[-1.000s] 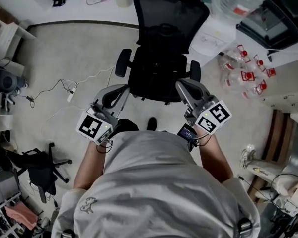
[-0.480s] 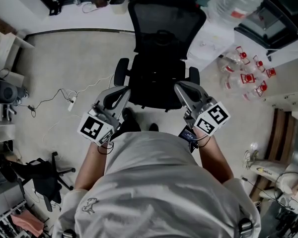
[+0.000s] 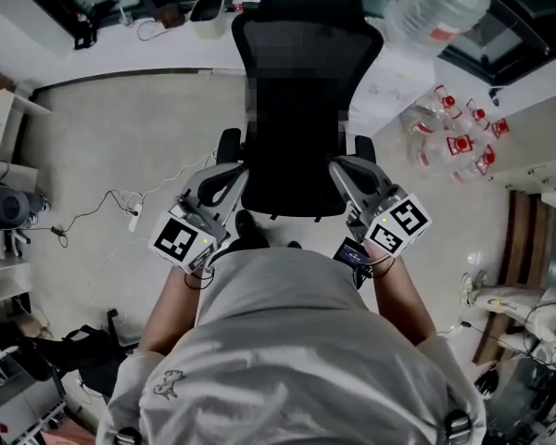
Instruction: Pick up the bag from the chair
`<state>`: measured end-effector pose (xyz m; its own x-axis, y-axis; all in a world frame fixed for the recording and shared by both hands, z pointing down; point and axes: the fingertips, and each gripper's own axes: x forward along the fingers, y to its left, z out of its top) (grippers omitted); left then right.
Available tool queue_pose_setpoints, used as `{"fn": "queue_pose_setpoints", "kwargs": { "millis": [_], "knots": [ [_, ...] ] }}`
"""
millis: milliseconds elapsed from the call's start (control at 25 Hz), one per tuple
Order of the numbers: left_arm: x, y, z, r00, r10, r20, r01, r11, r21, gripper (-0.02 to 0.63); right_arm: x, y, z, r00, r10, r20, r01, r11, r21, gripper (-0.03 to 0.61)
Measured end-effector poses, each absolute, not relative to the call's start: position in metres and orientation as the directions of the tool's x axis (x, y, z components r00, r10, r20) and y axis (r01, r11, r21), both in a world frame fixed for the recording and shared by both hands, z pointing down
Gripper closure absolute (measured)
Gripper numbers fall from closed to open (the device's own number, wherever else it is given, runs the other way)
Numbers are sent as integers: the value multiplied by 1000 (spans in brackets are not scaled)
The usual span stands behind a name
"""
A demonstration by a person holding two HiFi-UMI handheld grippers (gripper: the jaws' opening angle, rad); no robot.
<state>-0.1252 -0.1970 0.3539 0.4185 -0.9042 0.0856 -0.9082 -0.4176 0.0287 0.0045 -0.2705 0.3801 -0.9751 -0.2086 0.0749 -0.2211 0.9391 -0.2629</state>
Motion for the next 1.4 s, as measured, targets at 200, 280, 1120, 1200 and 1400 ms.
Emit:
{"fn": "queue_pose_setpoints", "kwargs": {
  "millis": [200,280,1120,1200,1400],
  "knots": [
    [-161,-218,350,480,-873,85,-877,-480,25,601,-25,-287,380,-960,-269,81,-281,922,-266,545],
    [-173,-226,350,507,-858,81,-861,-507,25,601,-35,-293,382,-952,-294,88,-307,915,-263,544],
    [-214,-284,377,682,-719,134,-730,-680,68,601,-65,-325,402,-877,-465,120,-477,812,-335,543],
    [-212,-290,378,683,-718,136,-730,-680,72,601,-64,-331,405,-880,-459,126,-473,816,-333,543],
    [-204,-307,384,672,-723,157,-739,-670,76,601,-58,-347,419,-889,-432,149,-457,823,-337,543]
  ]
}}
